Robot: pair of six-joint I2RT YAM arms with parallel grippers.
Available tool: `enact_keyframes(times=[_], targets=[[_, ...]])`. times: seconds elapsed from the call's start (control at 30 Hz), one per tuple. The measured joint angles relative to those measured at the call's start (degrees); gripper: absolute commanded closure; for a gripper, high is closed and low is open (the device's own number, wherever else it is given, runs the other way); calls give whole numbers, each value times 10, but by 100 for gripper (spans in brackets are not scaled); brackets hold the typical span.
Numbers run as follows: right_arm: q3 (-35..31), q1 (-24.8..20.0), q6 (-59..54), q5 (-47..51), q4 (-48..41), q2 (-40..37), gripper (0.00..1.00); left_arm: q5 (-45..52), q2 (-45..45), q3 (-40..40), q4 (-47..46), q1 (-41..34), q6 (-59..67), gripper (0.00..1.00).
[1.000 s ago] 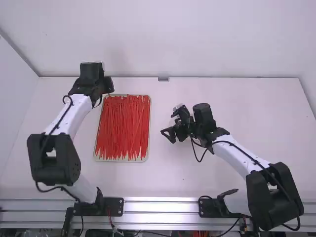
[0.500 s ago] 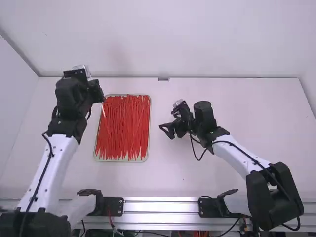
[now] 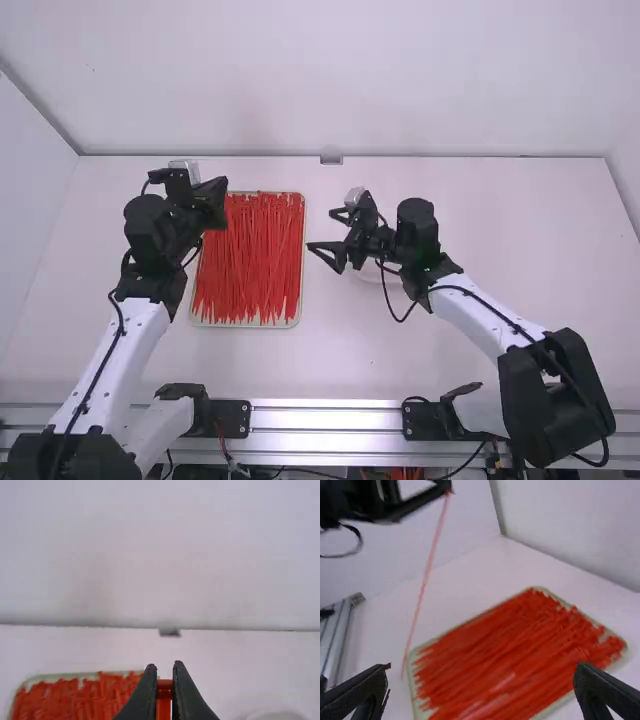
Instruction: Fasten the cable tie
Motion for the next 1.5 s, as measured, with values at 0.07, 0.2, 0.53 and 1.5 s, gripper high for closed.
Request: enact_keyframes(times=[0.07, 0.2, 0.53, 1.5], targets=[[0, 0, 19, -6, 35, 0, 1, 28, 9, 0, 33, -1, -12, 98], [0, 0, 64, -15, 101, 0, 1, 74, 22, 0, 103, -21, -37, 98], [0, 22, 126, -3, 170, 0, 2, 38, 30, 0, 158, -148, -56, 98], [0, 52, 152, 70, 181, 1, 100, 0, 50, 31, 170, -242, -49, 97]])
